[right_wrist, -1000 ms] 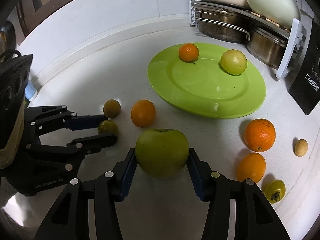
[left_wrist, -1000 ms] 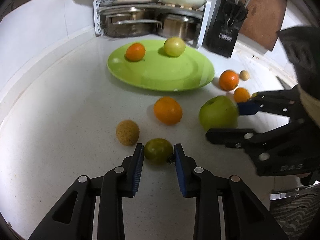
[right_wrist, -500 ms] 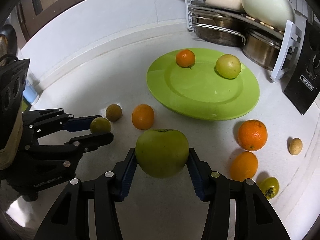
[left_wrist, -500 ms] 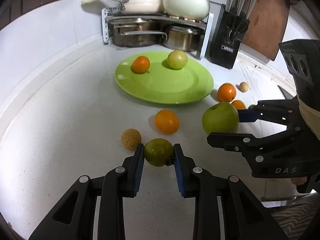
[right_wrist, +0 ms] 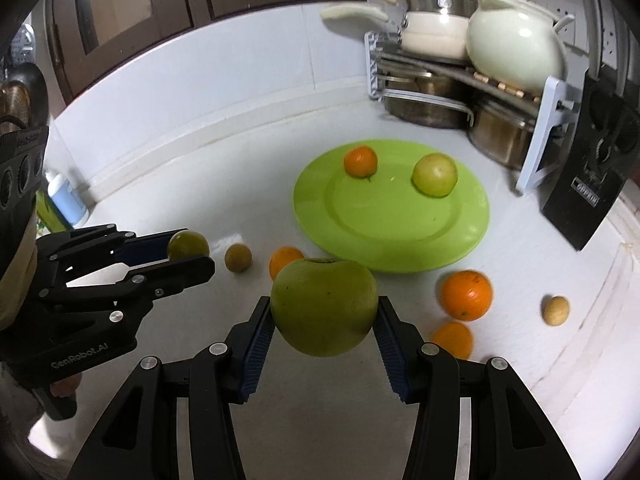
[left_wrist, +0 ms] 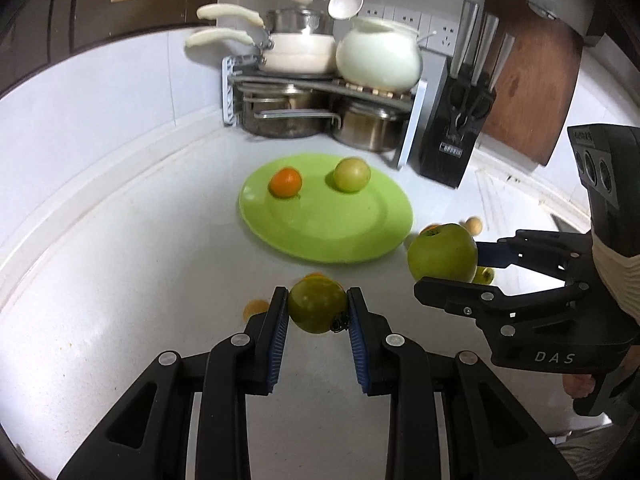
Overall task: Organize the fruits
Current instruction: 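Carry the green tomato and green apple over the green plate with both tools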
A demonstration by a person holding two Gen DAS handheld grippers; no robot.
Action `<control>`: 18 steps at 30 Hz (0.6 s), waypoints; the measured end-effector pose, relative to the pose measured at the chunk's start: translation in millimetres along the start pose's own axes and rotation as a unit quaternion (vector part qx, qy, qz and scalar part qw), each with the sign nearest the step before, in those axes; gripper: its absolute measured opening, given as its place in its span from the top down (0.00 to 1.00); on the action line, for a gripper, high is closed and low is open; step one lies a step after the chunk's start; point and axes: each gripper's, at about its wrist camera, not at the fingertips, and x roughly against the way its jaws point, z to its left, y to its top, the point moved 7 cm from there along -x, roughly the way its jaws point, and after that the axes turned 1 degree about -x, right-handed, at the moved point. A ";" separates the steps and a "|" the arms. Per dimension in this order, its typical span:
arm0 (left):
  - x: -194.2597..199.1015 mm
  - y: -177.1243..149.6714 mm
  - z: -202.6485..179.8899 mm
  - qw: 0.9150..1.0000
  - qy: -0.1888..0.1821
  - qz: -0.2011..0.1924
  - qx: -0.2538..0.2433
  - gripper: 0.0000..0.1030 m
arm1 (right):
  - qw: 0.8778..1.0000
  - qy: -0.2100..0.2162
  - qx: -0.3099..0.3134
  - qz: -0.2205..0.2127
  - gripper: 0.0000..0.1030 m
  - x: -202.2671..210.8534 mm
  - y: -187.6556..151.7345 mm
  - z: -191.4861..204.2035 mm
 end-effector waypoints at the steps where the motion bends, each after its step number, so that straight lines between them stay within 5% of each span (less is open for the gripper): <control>1: 1.4 2.5 -1.4 1.000 0.001 -0.004 -0.001 0.72 | 1.000 -0.003 0.000 -0.005 0.50 2.9 2.1 -0.5; 18: -5.8 56.7 -9.1 0.999 0.013 -0.034 -0.006 0.72 | 0.998 -0.028 0.003 -0.048 0.50 18.8 54.9 -34.2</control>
